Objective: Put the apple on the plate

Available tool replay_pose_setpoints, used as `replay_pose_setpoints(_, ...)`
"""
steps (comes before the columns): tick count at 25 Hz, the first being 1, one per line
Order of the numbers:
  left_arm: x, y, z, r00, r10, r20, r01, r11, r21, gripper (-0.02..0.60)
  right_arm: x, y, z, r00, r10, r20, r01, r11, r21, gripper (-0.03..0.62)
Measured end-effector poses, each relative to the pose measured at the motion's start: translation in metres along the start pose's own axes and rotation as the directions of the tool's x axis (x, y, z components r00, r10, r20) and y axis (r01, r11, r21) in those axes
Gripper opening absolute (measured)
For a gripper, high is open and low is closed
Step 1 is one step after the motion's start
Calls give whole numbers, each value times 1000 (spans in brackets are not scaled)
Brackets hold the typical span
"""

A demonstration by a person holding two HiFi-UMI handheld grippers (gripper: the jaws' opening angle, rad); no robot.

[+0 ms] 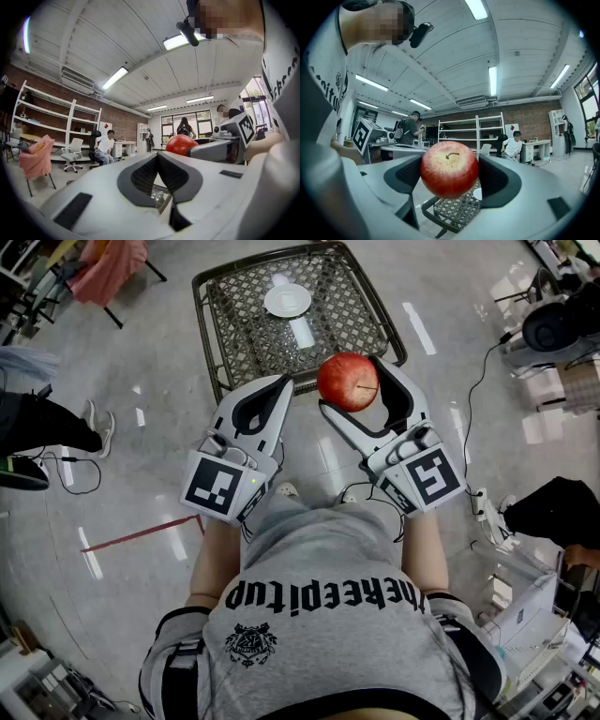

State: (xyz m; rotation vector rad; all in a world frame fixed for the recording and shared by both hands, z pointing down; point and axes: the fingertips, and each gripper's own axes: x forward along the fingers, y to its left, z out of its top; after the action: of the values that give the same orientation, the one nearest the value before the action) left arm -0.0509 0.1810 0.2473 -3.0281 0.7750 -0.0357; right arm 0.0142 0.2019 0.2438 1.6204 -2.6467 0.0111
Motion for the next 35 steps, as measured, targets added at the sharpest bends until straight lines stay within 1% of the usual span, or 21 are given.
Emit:
replay_pose_setpoints(4, -9, 3, 3, 1000, 7, -3, -7, 1000, 2, 20, 2, 7, 3, 1000, 0, 0, 0, 1000, 0, 374)
replay_pose_setpoints(15, -33, 19, -3, 1000, 18, -4, -18, 1000, -2, 20, 15, 28, -2, 1000, -1, -7, 1, 1000, -3, 374)
replay_pose_setpoints(27, -54, 34, -9, 1000, 10, -8, -10, 1000, -4, 20, 24, 37, 0, 998, -56, 21, 55, 998, 32, 383)
replay_pose_setpoints(35, -59, 37, -8, 1000, -11, 7, 11, 1000, -14, 20, 22, 44, -1, 996, -87, 17, 86, 996, 23, 383)
